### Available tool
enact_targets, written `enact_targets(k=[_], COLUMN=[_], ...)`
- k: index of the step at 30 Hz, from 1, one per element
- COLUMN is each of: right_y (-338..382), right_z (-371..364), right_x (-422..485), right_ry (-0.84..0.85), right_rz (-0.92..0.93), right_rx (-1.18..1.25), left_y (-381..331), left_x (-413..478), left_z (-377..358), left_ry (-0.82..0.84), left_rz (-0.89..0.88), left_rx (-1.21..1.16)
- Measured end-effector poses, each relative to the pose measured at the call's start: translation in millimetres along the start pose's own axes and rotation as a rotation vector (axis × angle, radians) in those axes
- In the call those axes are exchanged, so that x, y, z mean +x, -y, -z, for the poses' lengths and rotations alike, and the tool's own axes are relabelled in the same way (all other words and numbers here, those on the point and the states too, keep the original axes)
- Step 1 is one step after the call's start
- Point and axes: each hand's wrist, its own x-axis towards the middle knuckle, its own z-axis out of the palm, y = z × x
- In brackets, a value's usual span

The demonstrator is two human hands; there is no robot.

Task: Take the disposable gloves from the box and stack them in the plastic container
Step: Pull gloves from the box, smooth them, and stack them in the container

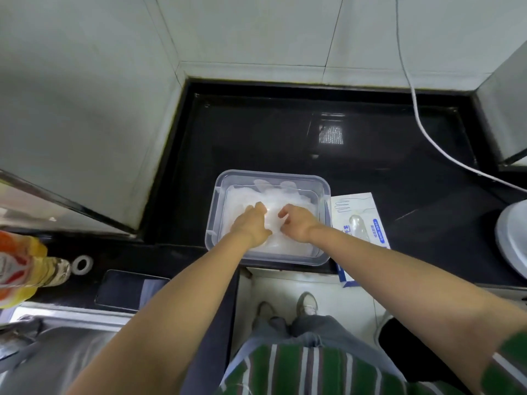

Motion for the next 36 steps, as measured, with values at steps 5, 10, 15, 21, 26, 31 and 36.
enact_targets(k=[5,10,15,21,26,31,36], right_y=[-1.6,-3.2,-7.9,-8.7,-8.1,-7.6,9.2], right_z=[0.1,-6.0,-6.7,-8.2,-5.2,0.3,34.4], right_x=[4.1,10.7,11.8,13.3,14.1,12.5,-6.2], right_ry=[0.092,0.145,0.144,0.190,0.264,0.261,-0.144], right_rz=[-0.070,-0.087,-0.083,-0.134,-0.118,-0.092,0.113], right_rx=[-0.039,-0.118,-0.112,-0.102,-0.169,-0.141,-0.196], left_y=[-0.8,-41.4,-16.5,11.3,17.9,14.0,-13.1], left_x=[-4.7,-0.1,11.4,13.5,20.6,17.1,-0.2], left_z=[10.8,10.1,-4.9,-12.1,-17.8,-7.9,12.1], left_ry=[-0.293,-0.336,-0.081,-0.121,0.044,0.104,-0.270], left_rz=[0.049,-0.118,0.125,0.148,0.151,0.131,0.022], left_rx=[0.245,0.204,0.208,0.167,0.211,0.273,0.456])
